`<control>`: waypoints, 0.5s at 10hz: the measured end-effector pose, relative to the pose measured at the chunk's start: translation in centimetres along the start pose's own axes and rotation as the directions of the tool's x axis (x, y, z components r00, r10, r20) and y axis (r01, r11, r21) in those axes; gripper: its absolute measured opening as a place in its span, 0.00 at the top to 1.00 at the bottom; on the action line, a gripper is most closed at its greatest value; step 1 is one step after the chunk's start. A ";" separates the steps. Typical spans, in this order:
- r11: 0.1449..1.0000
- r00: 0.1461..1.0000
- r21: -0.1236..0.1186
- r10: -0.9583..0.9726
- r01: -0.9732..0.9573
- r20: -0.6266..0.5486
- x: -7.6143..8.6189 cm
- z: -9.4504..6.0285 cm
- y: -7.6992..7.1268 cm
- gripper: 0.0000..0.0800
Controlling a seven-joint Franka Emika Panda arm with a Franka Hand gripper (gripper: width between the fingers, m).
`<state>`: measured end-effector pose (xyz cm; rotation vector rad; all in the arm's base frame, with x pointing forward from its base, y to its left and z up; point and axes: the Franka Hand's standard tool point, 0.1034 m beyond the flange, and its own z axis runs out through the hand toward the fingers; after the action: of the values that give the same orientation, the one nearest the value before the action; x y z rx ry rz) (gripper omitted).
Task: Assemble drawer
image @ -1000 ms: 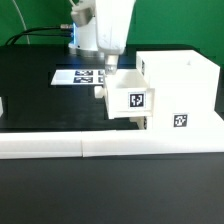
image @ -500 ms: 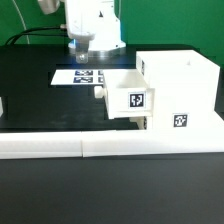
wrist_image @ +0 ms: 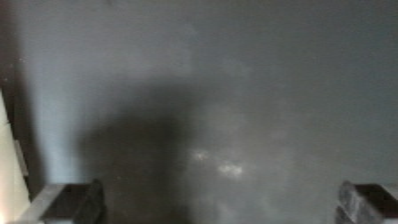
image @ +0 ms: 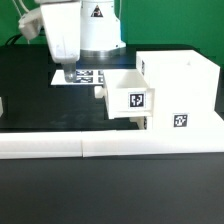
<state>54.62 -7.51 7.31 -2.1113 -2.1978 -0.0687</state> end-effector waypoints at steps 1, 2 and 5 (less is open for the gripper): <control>1.000 0.999 0.016 0.006 -0.005 -0.035 -0.3 0.5 0.0 0.19; 0.999 0.999 0.024 0.025 -0.024 -0.047 -0.2 1.1 0.0 0.19; 0.996 0.996 0.047 0.072 -0.070 -0.053 3.1 2.0 0.2 0.19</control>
Offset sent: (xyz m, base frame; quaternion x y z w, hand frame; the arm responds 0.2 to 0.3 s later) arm 0.0052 0.0409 -0.0093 0.0129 0.0012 0.0367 0.9992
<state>54.60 -4.18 5.60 -2.1353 -2.0726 -0.0706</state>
